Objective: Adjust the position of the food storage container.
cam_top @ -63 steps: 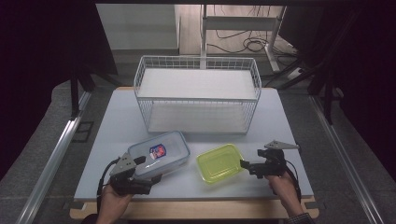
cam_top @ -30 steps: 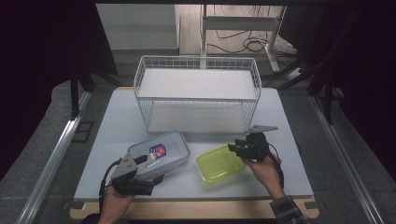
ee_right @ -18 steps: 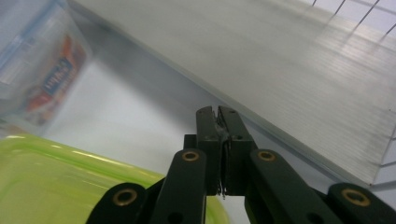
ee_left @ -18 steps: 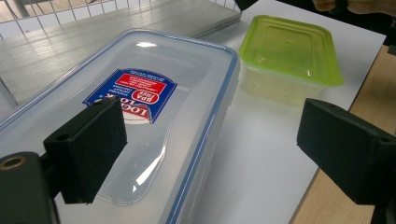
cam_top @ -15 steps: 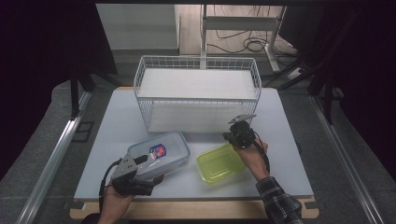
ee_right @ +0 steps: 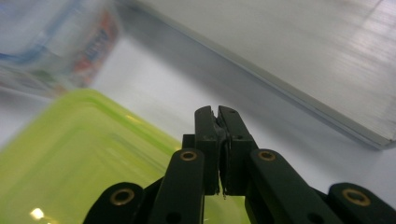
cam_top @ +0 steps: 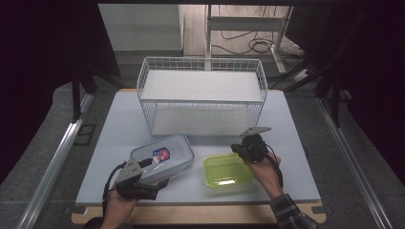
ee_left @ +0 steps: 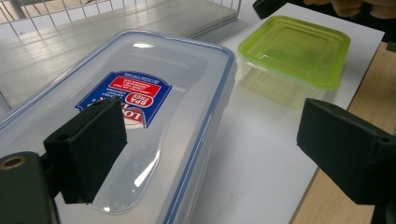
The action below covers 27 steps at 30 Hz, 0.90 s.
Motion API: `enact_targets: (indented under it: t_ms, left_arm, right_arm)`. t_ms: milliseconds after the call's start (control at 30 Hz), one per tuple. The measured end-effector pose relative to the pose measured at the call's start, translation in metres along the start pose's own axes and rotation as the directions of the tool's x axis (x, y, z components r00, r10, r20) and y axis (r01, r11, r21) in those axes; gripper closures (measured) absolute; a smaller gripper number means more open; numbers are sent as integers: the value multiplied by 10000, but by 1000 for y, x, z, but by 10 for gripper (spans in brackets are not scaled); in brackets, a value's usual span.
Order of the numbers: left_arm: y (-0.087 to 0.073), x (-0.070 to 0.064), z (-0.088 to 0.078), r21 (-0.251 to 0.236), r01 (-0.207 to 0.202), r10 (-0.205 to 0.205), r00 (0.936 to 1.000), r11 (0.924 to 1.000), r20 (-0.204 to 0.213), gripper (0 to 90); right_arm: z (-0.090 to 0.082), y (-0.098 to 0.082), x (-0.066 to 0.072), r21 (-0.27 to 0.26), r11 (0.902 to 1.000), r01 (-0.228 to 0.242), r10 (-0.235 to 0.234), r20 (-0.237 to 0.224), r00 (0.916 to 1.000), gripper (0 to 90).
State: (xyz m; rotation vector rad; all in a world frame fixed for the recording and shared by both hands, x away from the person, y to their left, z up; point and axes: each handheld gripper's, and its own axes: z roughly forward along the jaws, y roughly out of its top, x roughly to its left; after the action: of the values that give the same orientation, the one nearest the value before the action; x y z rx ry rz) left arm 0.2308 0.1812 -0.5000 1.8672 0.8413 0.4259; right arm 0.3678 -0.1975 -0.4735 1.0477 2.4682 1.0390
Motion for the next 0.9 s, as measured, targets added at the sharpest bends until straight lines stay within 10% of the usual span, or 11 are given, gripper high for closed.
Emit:
enact_targets:
  t_ms: [233,633,900]
  left_arm:
    - [1,0,1,37,-40,40,10000,10000,33,87]
    - [1,0,0,5,-75,75,10000,10000,42,87]
    - [1,0,0,44,-75,75,10000,10000,38,87]
  right_arm:
    - [-5,1,44,-137,9992,379,-390,-900,9952,893]
    - [26,11,121,457,9747,2190,-2036,-2246,9529,891]
    - [34,5,115,984,9709,2183,-1970,-1902,9618,892]
